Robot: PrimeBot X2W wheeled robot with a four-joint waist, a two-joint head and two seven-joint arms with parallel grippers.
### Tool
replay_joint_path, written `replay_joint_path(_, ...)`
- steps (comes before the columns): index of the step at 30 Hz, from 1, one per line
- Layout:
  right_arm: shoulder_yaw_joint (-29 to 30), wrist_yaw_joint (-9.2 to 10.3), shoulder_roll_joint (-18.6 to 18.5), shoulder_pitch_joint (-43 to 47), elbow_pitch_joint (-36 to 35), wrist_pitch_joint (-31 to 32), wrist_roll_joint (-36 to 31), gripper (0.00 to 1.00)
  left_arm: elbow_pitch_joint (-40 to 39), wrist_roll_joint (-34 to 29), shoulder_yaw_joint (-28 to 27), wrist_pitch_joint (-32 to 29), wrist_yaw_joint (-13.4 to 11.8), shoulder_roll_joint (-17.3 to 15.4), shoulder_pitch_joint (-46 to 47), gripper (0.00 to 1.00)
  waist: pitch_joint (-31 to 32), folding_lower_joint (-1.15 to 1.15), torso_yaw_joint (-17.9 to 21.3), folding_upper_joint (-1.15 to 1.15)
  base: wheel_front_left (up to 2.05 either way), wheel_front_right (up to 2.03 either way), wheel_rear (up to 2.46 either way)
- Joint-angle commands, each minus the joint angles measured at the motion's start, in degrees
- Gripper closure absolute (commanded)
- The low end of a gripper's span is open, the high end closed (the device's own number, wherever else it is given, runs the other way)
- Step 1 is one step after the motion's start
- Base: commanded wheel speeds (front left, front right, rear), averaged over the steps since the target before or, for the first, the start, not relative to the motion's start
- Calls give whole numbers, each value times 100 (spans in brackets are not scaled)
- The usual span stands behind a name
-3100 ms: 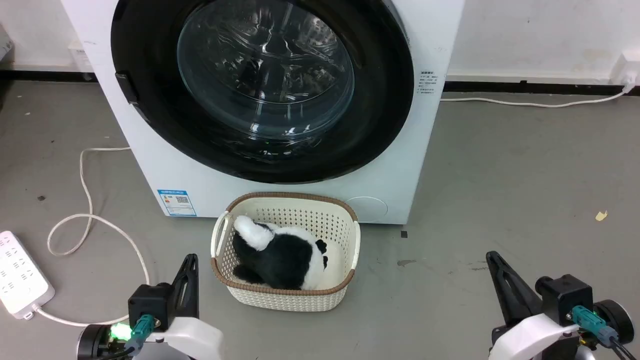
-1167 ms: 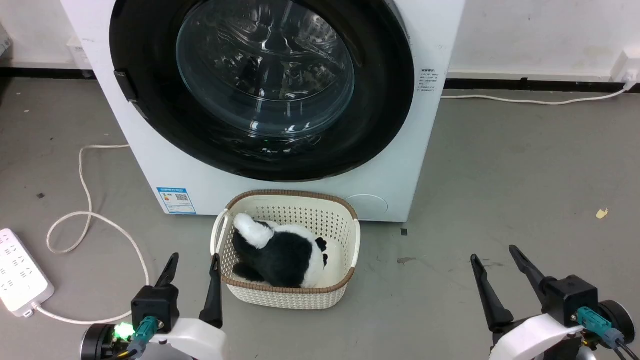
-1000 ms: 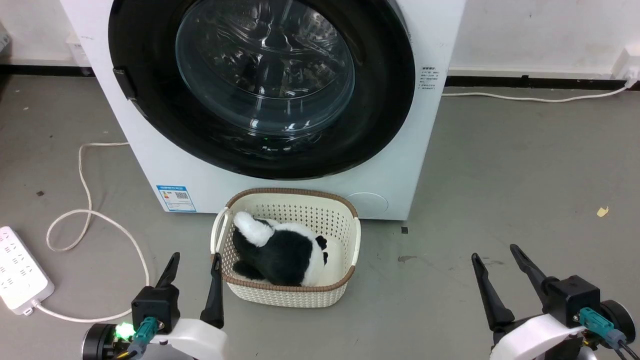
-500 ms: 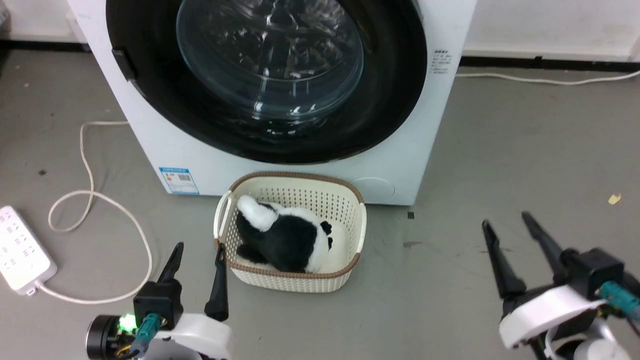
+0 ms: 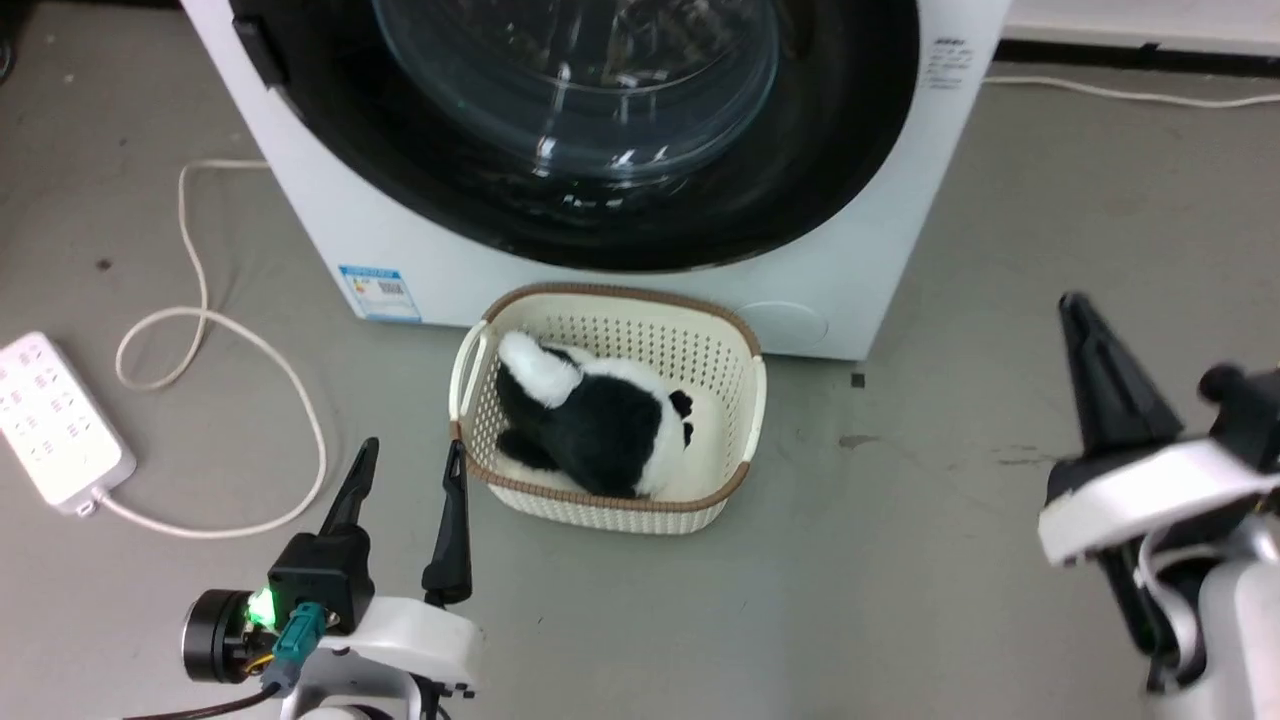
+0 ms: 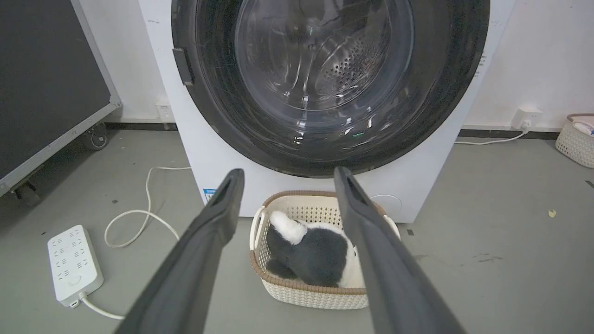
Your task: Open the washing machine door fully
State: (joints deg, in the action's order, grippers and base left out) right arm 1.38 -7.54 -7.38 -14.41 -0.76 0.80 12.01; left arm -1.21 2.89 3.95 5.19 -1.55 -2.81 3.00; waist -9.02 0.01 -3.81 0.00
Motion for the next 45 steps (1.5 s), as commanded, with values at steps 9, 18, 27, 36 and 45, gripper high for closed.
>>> replay_joint_path(9,332,2,123,-1008,394,355,628,100,-94,112,123,169,-94,-4,252,0,-361,-1,-194,0,0,0,0)
replay_joint_path(18,816,3,267,-2018,1061,915,1149,100,-149,184,224,276,-148,-5,391,0,-661,-1,-352,0,0,0,0)
replay_joint_path(27,1518,3,340,-3189,1978,1455,1503,100,-191,265,330,384,-204,-5,543,0,-964,-1,-529,0,0,0,0)
replay_joint_path(36,2267,4,284,-4428,3047,2042,1586,100,-226,360,471,492,-269,-5,689,0,-1284,-1,-716,0,0,0,0)
replay_joint_path(45,2982,4,154,-5625,4042,2582,1554,100,-259,457,617,599,-327,-6,841,0,-1618,-1,-917,0,0,0,0)
